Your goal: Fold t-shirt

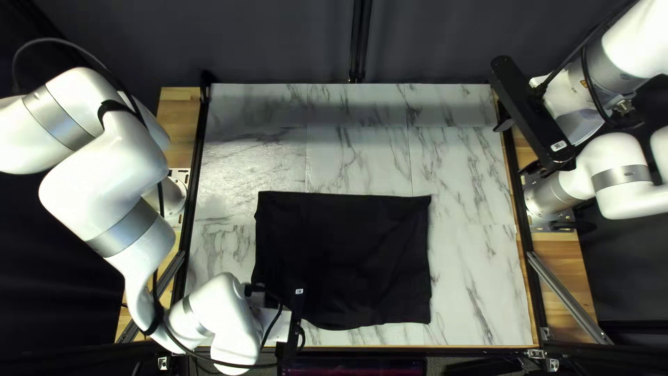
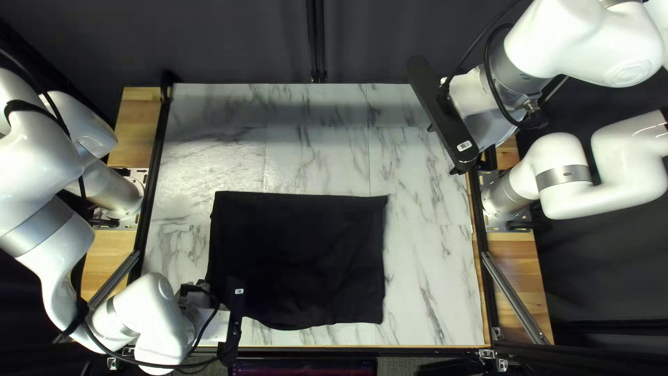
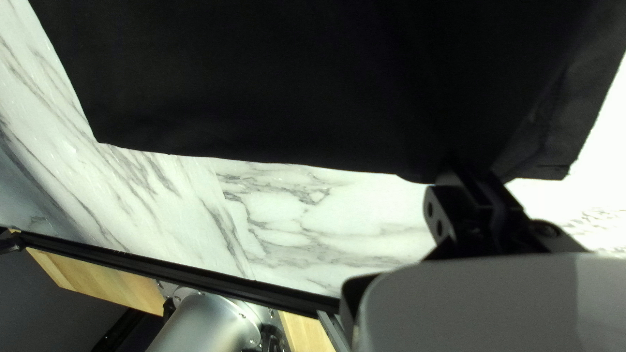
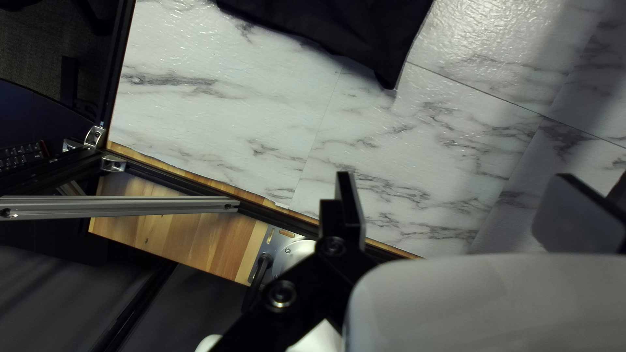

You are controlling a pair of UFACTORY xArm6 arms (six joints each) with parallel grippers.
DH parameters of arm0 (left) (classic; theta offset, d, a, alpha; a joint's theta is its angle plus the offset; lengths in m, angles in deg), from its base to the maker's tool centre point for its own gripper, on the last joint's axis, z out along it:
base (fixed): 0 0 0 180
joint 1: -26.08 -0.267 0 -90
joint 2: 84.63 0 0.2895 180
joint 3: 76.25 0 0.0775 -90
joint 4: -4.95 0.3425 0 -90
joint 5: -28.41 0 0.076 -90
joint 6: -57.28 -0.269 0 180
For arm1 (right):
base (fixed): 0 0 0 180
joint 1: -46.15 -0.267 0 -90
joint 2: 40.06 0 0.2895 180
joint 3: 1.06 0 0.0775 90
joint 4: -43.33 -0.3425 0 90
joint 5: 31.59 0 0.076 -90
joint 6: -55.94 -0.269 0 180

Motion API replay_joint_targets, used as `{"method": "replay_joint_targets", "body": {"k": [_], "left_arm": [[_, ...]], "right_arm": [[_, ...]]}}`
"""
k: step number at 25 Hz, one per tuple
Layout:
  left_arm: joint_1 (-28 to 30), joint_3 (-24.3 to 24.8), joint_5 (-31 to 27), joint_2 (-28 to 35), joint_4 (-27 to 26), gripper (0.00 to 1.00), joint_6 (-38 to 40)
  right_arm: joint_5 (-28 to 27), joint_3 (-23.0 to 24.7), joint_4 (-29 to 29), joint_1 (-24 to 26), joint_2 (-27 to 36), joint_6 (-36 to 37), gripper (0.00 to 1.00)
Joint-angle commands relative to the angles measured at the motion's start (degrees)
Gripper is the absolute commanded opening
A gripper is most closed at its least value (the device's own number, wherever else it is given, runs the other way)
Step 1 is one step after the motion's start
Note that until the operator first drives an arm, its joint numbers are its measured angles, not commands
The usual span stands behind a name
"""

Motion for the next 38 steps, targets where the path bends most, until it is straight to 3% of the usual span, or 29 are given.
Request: {"method": "replay_joint_targets", "body": {"k": [1, 2, 3, 15, 28, 34, 38], "left_arm": [[-0.9, 1.1, 2.4, -0.8, -0.7, 0.45, -1.0], [-1.2, 1.9, 3.1, -0.6, -0.9, 0.89, -1.2], [-1.3, 2.3, 3.4, -0.4, -1.0, 1.0, -1.3], [-0.9, 2.8, 0.4, 3.3, -0.7, 1.0, -0.8], [-5.7, 2.6, 8.3, -0.6, 6.8, 1.0, -3.8], [-5.8, 1.8, 10.6, -2.8, 6.6, 1.0, -4.9], [-4.0, 0.4, 8.6, -2.3, 6.0, 1.0, -4.4]], "right_arm": [[0.0, 0.0, 0.0, 0.0, 0.0, 0.0, 1.0], [0.0, 0.0, 0.0, 0.0, 0.0, 0.0, 1.0], [0.0, 0.0, 0.0, 0.0, 0.0, 0.0, 1.0], [0.0, 0.0, 0.0, 0.0, 0.0, 0.0, 1.0], [0.0, 0.0, 0.0, 0.0, 0.0, 0.0, 1.0], [0.0, 0.0, 0.0, 0.0, 0.0, 0.0, 1.0], [0.0, 0.0, 0.0, 0.0, 0.0, 0.0, 1.0]]}}
